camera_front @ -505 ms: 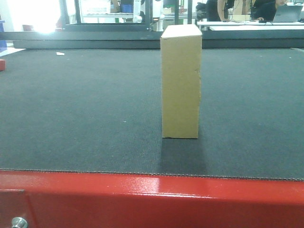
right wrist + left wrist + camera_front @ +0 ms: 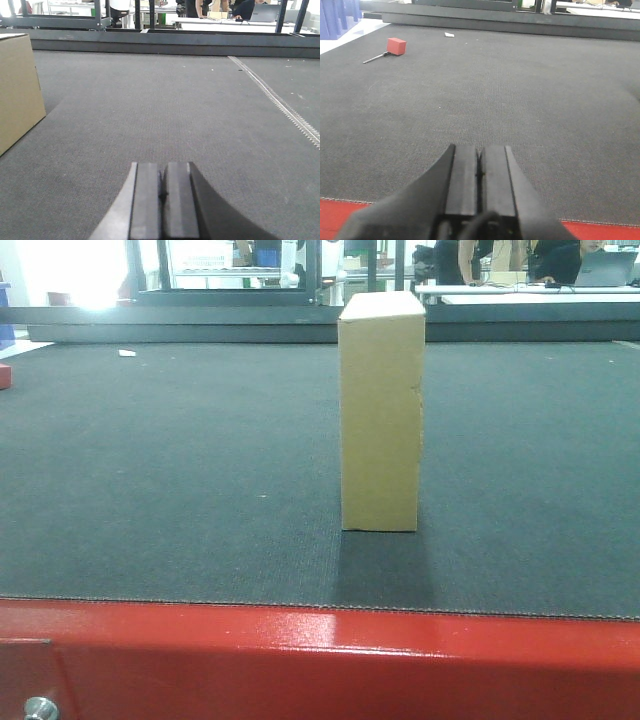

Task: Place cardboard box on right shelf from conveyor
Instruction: 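Move the right gripper open toward the upright tan cardboard box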

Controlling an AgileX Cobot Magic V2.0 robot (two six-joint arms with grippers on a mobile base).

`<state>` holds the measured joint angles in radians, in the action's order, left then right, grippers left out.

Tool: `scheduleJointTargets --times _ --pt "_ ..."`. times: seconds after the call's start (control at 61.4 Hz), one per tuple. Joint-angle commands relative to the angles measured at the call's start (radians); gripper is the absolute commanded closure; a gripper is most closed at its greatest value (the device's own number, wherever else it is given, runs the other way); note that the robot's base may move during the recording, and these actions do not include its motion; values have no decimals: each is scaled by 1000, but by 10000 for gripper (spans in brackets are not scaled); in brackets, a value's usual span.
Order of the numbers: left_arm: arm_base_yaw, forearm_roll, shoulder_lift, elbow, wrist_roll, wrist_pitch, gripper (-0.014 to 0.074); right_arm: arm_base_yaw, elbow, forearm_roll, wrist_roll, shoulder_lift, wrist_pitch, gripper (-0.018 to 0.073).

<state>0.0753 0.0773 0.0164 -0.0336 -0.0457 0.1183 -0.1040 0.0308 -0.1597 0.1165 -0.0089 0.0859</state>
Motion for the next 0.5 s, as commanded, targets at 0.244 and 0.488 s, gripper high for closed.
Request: scheduleJointTargets --times 0.244,0.488 --pt "8 6 10 -6 0 -85 713 3 -6 -4 6 -11 -162 540" --pt "8 6 10 -6 0 -85 712 3 -182 -5 -39 55 -114 534"
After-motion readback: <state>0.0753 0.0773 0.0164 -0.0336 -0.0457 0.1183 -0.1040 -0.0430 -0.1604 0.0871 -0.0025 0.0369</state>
